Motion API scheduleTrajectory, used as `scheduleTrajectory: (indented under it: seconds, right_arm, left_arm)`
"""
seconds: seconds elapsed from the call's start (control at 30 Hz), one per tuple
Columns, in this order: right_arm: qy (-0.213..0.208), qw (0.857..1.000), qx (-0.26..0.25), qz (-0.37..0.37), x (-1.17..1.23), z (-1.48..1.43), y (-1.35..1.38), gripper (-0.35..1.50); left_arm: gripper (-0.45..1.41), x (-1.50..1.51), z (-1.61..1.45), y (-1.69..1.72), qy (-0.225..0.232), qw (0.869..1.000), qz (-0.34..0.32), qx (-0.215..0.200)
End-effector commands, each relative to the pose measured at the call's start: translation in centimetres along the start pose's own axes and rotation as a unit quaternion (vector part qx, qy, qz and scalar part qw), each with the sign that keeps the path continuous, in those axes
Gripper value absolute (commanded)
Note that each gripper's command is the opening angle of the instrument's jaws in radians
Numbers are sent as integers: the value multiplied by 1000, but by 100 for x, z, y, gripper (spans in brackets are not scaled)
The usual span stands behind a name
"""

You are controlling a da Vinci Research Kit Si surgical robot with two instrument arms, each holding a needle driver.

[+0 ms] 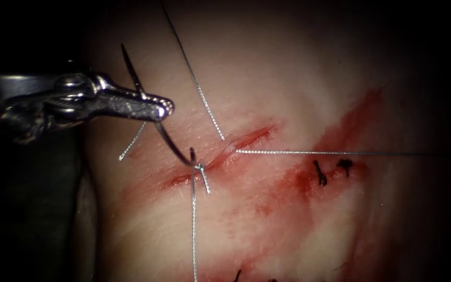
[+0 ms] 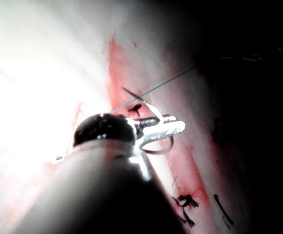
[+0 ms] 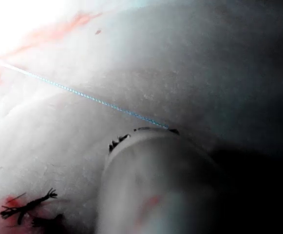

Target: Wound Closure

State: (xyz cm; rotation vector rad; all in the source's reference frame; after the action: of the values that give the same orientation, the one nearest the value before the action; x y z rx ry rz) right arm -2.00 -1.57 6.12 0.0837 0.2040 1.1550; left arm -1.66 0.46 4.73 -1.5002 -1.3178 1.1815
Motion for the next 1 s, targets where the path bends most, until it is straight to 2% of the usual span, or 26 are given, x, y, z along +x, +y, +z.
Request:
scheduleTrajectory:
  seconds: [0.03, 0.23, 0.43, 0.57, 0.77, 0.83, 0.9, 0.93, 0.97, 1.0]
  right_arm:
    - [-2, 1000, -4, 6, -4, 5, 6, -35]
    - [-23, 999, -28, 0, -14, 0, 30, -35]
    - [-23, 999, -28, 15, -24, -3, 44, -35]
    - [-51, 997, -60, 13, -33, -4, 61, -35]
    - [-64, 994, -93, 3, -38, -8, 81, -35]
    - [-57, 993, -101, 2, -36, -9, 81, -35]
    - [-37, 995, -97, -1, -28, -13, 77, 61]
    - [-17, 996, -85, -37, -17, -21, 70, 108]
    - [3, 995, -73, -62, -6, -29, 63, 121]
    - [17, 996, -58, -66, 3, -38, 58, 121]
  left_arm:
    - [-45, -1, 3, -5, -2, 1000, 9, 0]
    - [-45, 0, 4, -5, -2, 1000, 18, 0]
    - [-45, 0, 4, -5, -2, 1000, 18, 0]
    - [-45, 0, 4, -4, -2, 1000, 17, 0]
    - [-45, 1, 4, -4, -2, 1000, 17, 0]
    - [-45, 1, 4, -3, -2, 1000, 17, 0]
    - [-45, 1, 4, -3, -2, 1000, 17, 0]
    - [-45, 1, 4, -3, -2, 1000, 17, 0]
    - [-45, 1, 4, -3, -2, 1000, 17, 0]
    - [-45, 1, 4, -3, -2, 1000, 17, 0]
